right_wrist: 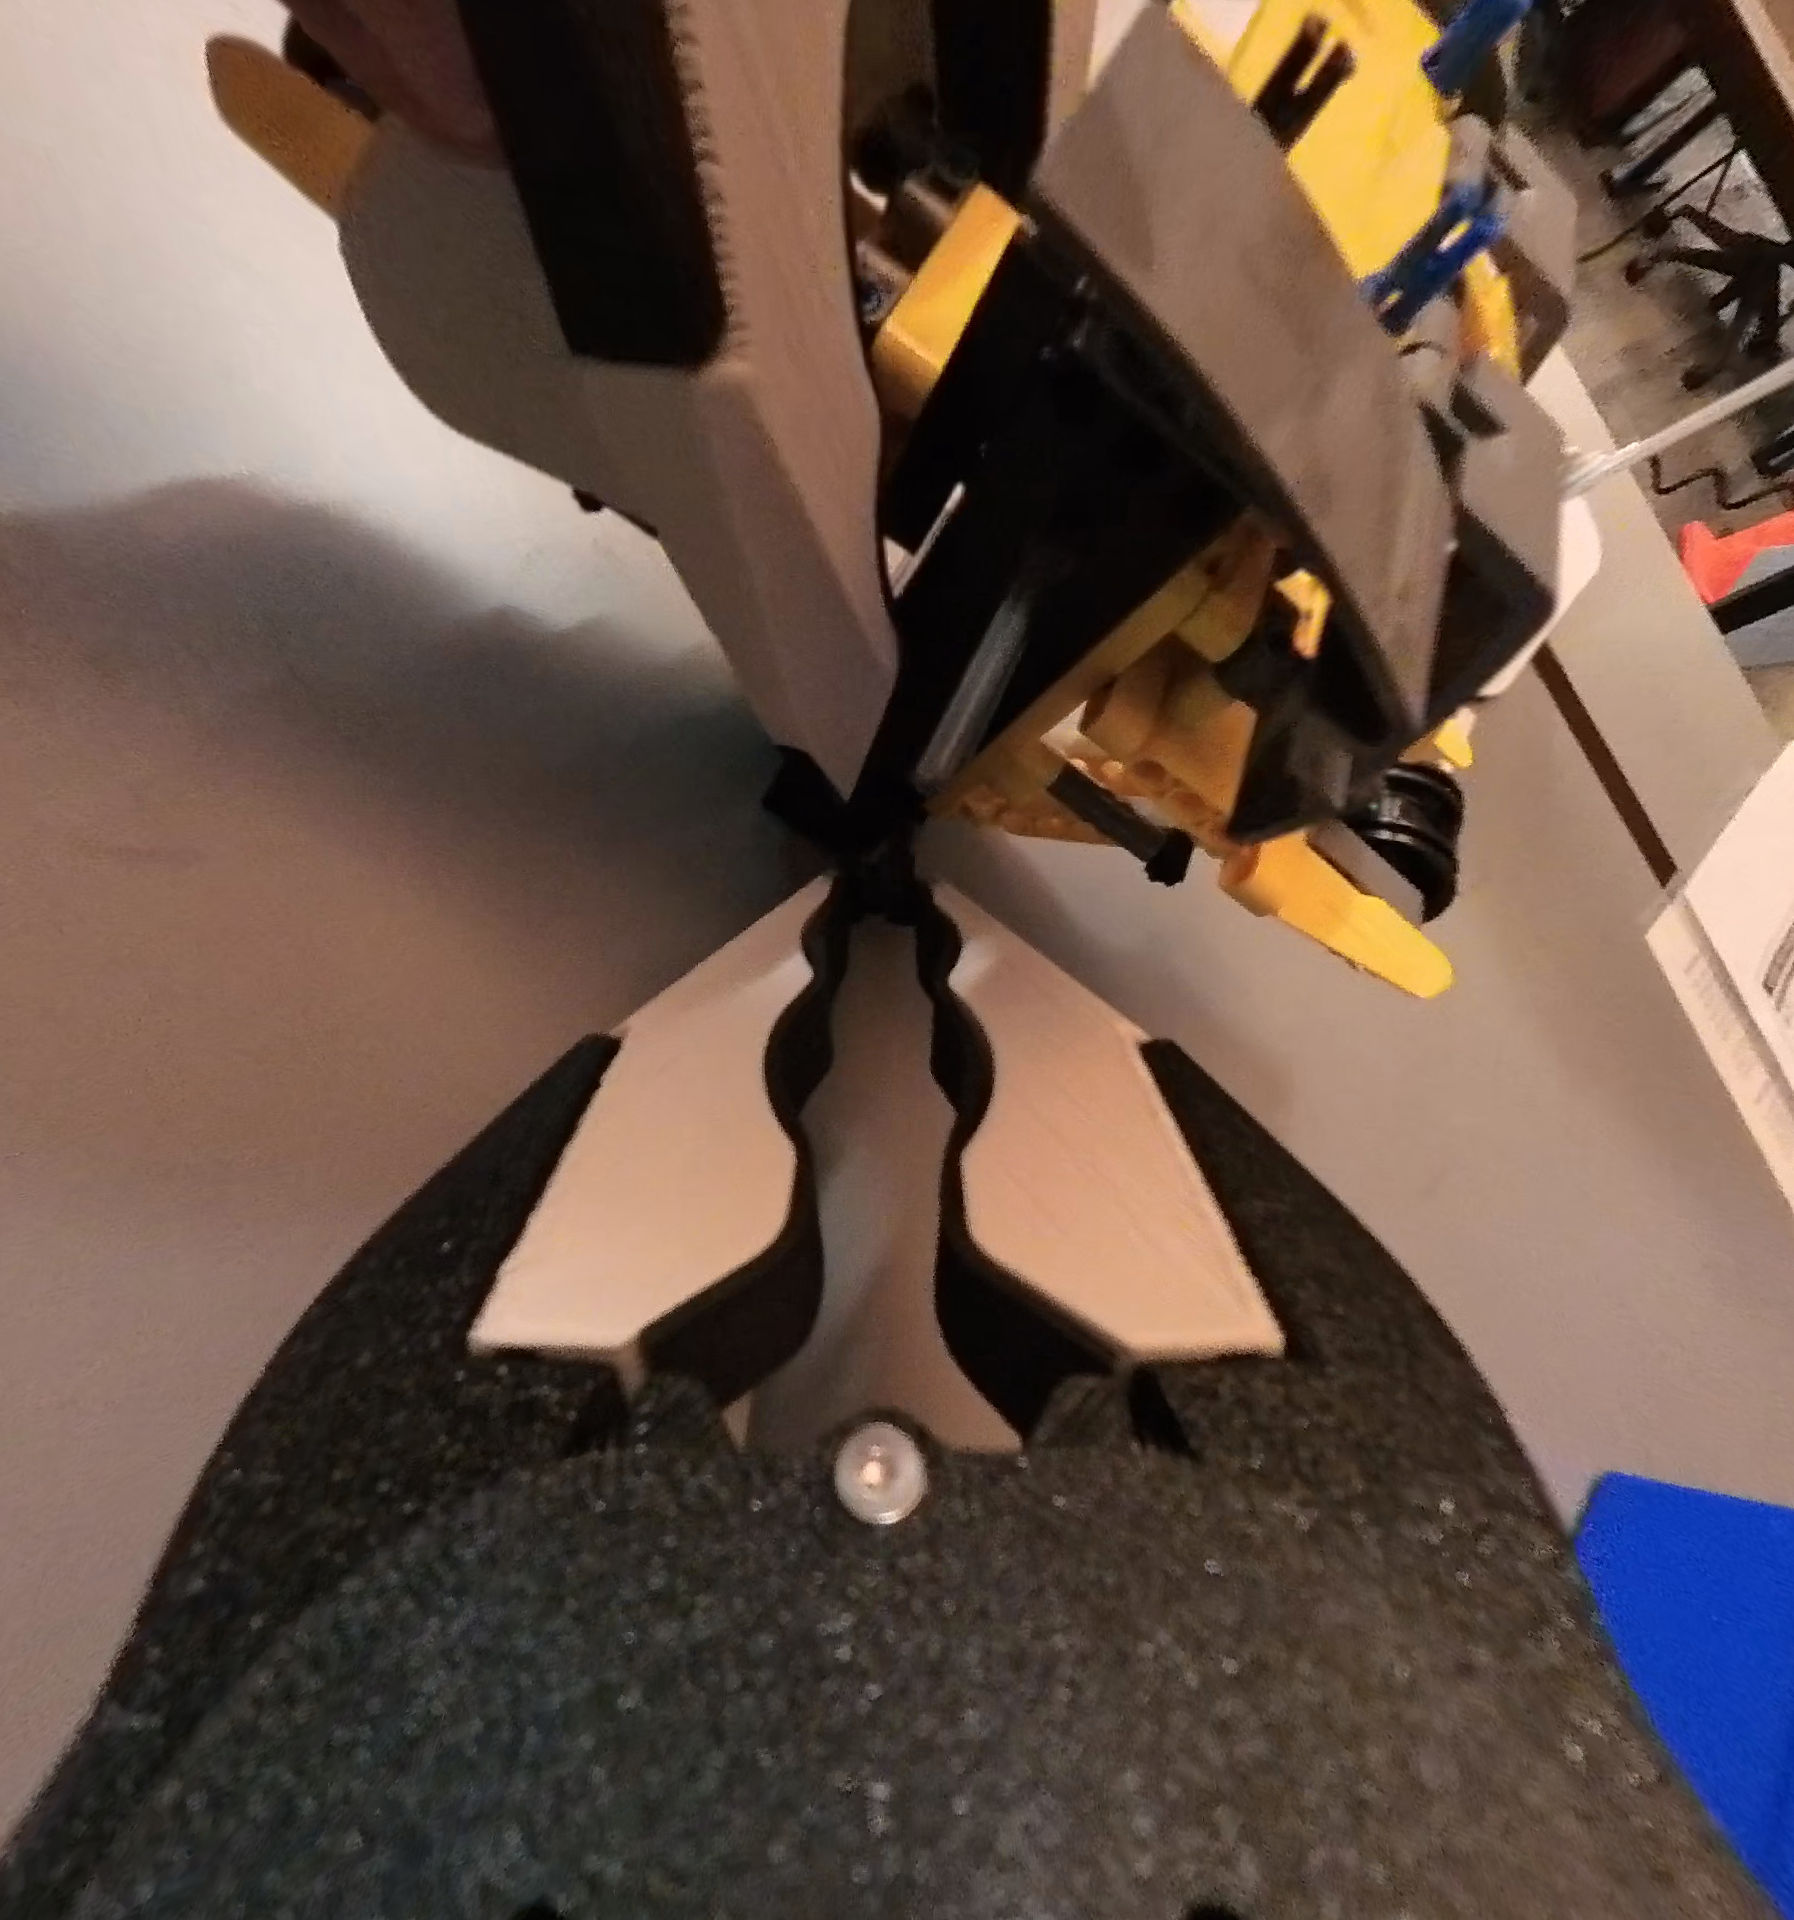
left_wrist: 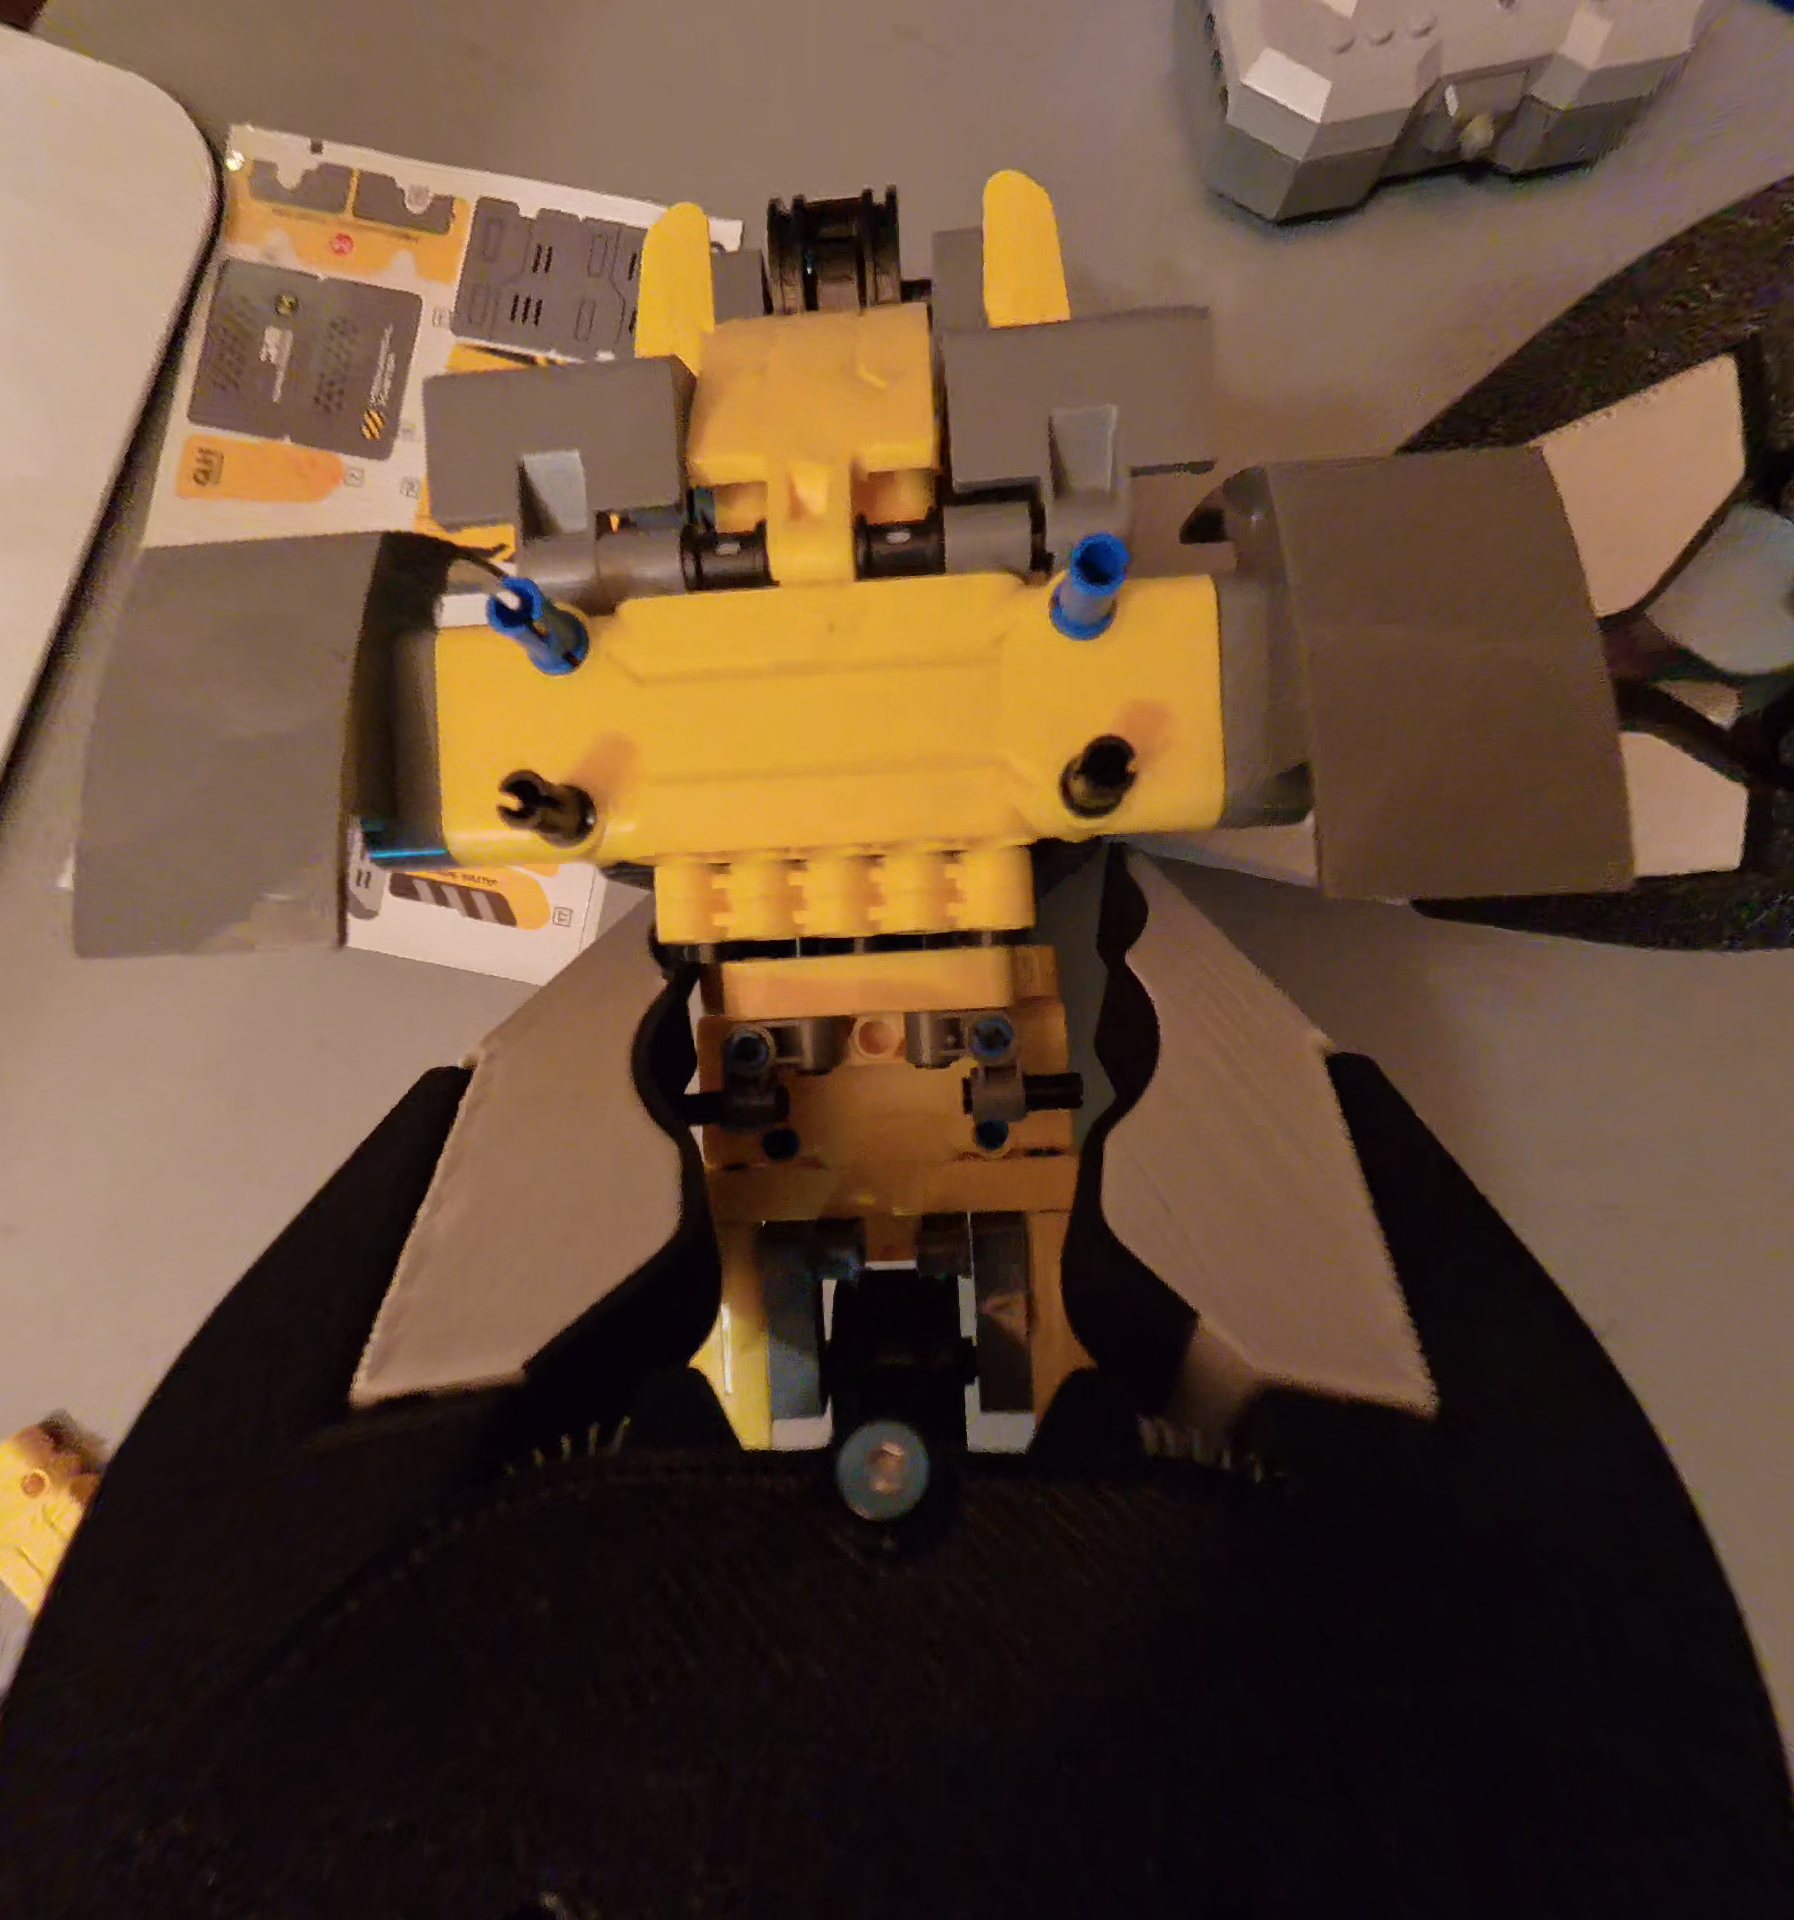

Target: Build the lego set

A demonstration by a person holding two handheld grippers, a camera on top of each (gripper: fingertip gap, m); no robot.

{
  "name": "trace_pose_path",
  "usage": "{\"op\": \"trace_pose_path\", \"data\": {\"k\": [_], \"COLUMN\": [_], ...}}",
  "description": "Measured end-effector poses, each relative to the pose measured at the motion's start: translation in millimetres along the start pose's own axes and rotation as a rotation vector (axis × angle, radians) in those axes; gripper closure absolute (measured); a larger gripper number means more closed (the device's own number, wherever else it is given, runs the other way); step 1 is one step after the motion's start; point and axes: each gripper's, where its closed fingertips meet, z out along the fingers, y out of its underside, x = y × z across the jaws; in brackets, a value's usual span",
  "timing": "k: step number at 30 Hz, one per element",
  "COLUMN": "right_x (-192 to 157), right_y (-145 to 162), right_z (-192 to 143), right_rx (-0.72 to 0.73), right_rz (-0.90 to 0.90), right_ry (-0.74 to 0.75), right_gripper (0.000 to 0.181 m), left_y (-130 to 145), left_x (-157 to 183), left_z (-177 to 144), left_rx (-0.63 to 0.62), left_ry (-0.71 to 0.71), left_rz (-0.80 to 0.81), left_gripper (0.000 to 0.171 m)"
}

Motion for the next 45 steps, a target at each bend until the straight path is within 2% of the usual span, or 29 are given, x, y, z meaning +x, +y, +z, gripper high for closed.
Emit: {"op": "trace_pose_path", "data": {"k": [7, 9, 17, 36, 45], "right_x": [4.3, 4.3, 8.8, 3.0, 5.6], "right_y": [-3.7, -0.6, 2.5, 2.0, -1.4], "right_z": [-2.5, -0.4, 2.3, 3.6, 2.9], "right_rx": [0.007, -0.009, -0.030, -0.035, -0.030], "right_rz": [0.023, 0.013, -0.022, 0.023, -0.023], "right_ry": [0.029, 0.037, 0.089, 0.075, 0.118], "right_gripper": [0.170, 0.170, 0.170, 0.170, 0.170], "left_y": [-4.5, -6.8, -7.9, -7.8, -7.8], "left_x": [1.8, 2.2, 1.6, 0.6, -0.3], "left_z": [-2.5, -3.5, -1.8, -0.5, -0.5], "left_rx": [0.000, 0.012, 0.014, 0.007, 0.010], "left_ry": [0.059, 0.064, 0.072, 0.080, 0.084], "left_rz": [-0.068, -0.075, -0.086, -0.111, -0.126], "left_gripper": [0.100, 0.107, 0.106, 0.105, 0.105]}}
